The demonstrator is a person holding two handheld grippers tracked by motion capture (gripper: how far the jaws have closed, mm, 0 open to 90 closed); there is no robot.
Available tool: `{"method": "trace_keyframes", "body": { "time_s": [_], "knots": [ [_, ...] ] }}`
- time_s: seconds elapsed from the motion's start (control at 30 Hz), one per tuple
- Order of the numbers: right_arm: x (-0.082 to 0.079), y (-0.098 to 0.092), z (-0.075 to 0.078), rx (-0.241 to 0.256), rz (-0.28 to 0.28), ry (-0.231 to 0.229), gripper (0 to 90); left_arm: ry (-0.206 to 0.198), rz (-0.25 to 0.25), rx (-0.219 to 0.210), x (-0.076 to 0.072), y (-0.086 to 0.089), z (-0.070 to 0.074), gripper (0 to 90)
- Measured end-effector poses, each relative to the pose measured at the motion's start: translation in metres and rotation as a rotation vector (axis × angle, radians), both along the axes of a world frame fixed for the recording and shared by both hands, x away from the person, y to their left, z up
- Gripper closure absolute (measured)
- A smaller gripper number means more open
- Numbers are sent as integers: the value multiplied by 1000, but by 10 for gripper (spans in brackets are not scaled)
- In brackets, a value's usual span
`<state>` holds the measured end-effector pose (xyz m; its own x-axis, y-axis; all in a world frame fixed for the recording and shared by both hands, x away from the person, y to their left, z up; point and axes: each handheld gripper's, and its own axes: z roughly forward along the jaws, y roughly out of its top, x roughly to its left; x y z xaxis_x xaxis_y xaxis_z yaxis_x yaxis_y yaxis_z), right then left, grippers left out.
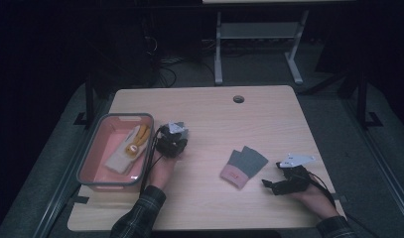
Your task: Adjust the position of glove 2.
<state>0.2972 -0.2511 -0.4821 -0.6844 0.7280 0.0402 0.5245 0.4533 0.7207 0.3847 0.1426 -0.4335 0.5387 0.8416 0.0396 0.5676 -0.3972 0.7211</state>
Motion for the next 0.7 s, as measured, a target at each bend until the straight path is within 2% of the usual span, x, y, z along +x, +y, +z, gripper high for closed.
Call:
{"method": "trace_keyframes", "body": {
  "time_s": [0.23, 0.33, 0.43, 0.7],
  "knots": [
    [0, 0, 0, 0, 0, 1, 123, 23, 63, 0, 24, 3, -11, 896],
    [0, 0, 0, 2, -1, 2, 123, 46, 70, 19, 31, 3, -19, 896],
    [0, 0, 0, 1, -1, 2, 123, 75, 65, 28, 34, 2, -27, 897],
    [0, 0, 0, -1, 0, 0, 123, 92, -5, 10, 24, -9, -26, 897]
  ]
}}
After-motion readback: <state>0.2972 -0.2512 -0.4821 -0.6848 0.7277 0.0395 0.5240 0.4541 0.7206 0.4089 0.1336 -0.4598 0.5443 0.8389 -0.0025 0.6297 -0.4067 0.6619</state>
